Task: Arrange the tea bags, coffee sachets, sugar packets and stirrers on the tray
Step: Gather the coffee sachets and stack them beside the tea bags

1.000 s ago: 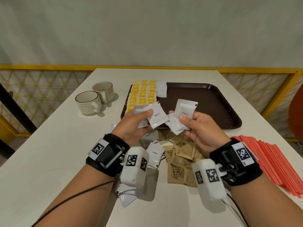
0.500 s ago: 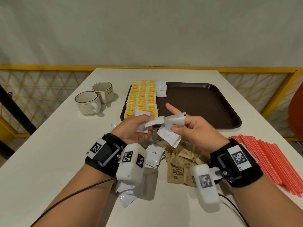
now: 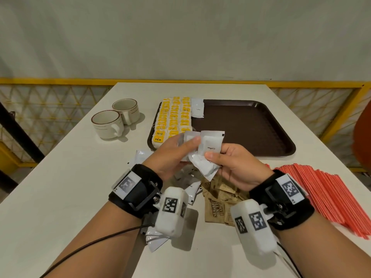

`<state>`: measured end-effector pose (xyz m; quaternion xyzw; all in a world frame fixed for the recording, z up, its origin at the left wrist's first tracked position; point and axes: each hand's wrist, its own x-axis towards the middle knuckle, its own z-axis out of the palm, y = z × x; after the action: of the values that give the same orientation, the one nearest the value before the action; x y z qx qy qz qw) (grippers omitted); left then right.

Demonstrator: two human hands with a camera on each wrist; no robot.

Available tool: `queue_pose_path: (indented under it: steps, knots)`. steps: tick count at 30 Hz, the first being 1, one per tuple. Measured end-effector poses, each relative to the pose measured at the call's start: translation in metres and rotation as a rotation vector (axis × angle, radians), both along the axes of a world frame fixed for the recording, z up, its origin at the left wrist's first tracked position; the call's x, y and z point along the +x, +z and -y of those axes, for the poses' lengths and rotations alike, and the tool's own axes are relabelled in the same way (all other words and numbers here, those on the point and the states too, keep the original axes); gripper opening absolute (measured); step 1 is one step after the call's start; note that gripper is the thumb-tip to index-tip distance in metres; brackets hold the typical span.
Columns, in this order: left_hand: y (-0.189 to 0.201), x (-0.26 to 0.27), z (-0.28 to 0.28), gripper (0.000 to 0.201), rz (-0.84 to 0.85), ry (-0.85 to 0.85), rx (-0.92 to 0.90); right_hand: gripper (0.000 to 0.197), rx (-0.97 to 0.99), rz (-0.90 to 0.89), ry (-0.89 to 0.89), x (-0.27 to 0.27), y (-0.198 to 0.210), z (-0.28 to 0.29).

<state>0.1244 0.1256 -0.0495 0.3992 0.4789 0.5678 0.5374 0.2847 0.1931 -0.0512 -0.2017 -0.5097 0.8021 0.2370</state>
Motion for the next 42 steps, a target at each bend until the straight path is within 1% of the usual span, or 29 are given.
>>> queue_pose_path:
  steps: [2,4,7,9,10,11,13,14,16,18,22,24,27,29,31,34,36,38,39,40,42]
  knots:
    - [-0.003,0.002,-0.001,0.039,-0.003,0.054,-0.004,0.03,-0.022,-0.018,-0.008,-0.001,0.001,0.002]
    - [-0.005,0.002,-0.003,0.032,0.091,0.134,0.001,0.025,-0.026,-0.029,-0.026,-0.001,0.002,0.002]
    - [-0.006,-0.004,-0.005,0.028,0.251,0.257,0.009,0.022,-0.039,-0.044,-0.09,0.001,0.005,0.0]
    - [-0.007,-0.007,-0.007,0.026,0.296,0.259,0.018,0.021,-0.07,-0.047,-0.147,0.001,0.005,-0.002]
    - [-0.007,-0.007,-0.006,0.024,0.289,0.241,0.01,0.021,-0.085,-0.047,-0.179,0.001,0.005,-0.004]
    - [-0.007,-0.005,-0.006,0.021,0.242,0.212,-0.005,0.022,-0.097,-0.048,-0.207,0.001,0.004,-0.006]
    - [-0.006,0.001,-0.003,0.016,0.106,0.111,-0.014,0.023,-0.106,-0.048,-0.242,0.0,0.002,-0.007]
    - [-0.006,0.004,-0.002,0.016,0.058,0.059,-0.001,0.023,-0.105,-0.046,-0.247,-0.001,0.002,-0.007]
    - [-0.007,0.007,0.0,0.023,0.032,0.006,0.04,0.021,-0.1,-0.042,-0.268,-0.001,0.003,-0.007]
    - [-0.009,0.004,-0.001,0.028,0.048,0.045,0.056,0.019,-0.09,-0.038,-0.324,0.0,0.005,-0.009]
    - [-0.008,-0.003,-0.002,0.027,0.097,0.179,0.032,0.02,-0.03,0.013,-0.416,0.008,0.008,-0.018]
    - [-0.007,-0.005,-0.003,0.032,0.128,0.224,0.026,0.023,-0.024,0.013,-0.4,0.01,0.01,-0.02]
    - [-0.007,-0.004,-0.004,0.037,0.174,0.239,0.018,0.022,-0.011,0.036,-0.293,0.008,0.009,-0.015]
    - [-0.006,0.001,-0.004,0.031,0.204,0.205,0.018,0.021,0.009,0.048,-0.226,0.004,0.007,-0.009]
    - [-0.004,0.007,-0.004,0.026,0.22,0.183,0.015,0.021,-0.011,0.018,-0.198,0.0,0.004,-0.004]
    - [-0.005,0.006,-0.007,0.028,0.252,0.251,0.017,0.028,-0.031,-0.011,-0.225,-0.001,0.003,-0.004]
    - [-0.004,0.002,-0.008,0.021,0.307,0.296,0.041,0.029,-0.028,-0.002,-0.264,0.0,0.003,-0.006]
    - [-0.003,-0.003,-0.009,0.012,0.41,0.319,0.043,0.024,-0.015,0.019,-0.303,0.001,0.004,-0.006]
    - [-0.003,-0.005,-0.009,0.007,0.434,0.32,0.029,0.022,0.001,0.032,-0.321,0.001,0.005,-0.006]
    - [-0.004,-0.006,-0.008,0.007,0.421,0.31,0.01,0.022,0.02,0.043,-0.336,0.001,0.005,-0.006]
    - [-0.007,-0.007,-0.007,0.023,0.306,0.236,-0.039,0.023,0.038,0.047,-0.364,0.0,0.004,-0.006]
